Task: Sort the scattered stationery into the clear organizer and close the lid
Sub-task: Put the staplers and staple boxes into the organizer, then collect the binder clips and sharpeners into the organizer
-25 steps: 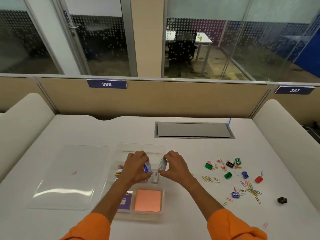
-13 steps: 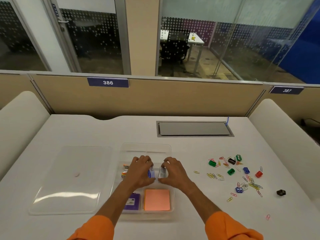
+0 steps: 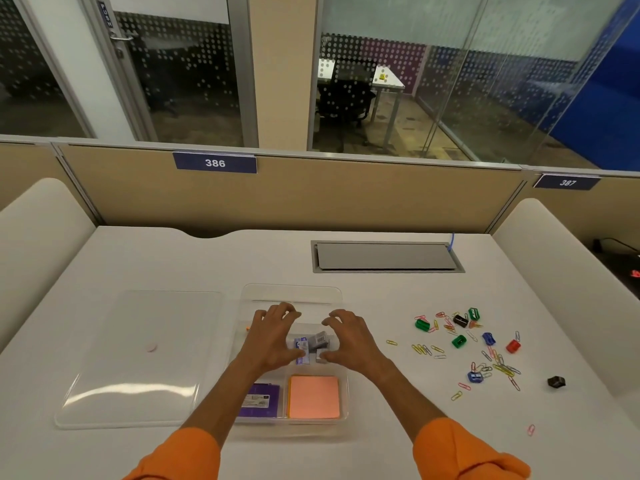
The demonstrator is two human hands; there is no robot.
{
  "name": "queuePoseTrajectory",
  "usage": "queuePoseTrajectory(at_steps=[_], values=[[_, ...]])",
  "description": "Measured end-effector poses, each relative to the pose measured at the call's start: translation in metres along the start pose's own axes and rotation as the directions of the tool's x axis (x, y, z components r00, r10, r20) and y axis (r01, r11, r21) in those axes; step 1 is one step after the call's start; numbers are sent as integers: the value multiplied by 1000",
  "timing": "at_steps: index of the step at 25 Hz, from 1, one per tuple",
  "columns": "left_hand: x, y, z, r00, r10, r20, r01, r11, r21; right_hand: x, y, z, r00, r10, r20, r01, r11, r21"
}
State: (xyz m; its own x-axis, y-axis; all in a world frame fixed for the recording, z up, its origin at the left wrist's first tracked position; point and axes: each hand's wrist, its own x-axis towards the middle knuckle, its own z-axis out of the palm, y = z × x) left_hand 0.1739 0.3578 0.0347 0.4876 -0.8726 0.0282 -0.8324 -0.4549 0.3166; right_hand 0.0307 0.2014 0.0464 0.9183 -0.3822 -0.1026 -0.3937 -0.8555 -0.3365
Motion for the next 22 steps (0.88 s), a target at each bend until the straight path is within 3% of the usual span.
queuePoseTrajectory(at_steps=[9,22], values=[[8,11,-10,991,-33,-128,23,997,-77,-11,28,-21,994,33,-101,-27,998,60],[54,119,32,979,165,-123,-174,982,-66,-78,133,-53,963,208,-170,-185,973,139]])
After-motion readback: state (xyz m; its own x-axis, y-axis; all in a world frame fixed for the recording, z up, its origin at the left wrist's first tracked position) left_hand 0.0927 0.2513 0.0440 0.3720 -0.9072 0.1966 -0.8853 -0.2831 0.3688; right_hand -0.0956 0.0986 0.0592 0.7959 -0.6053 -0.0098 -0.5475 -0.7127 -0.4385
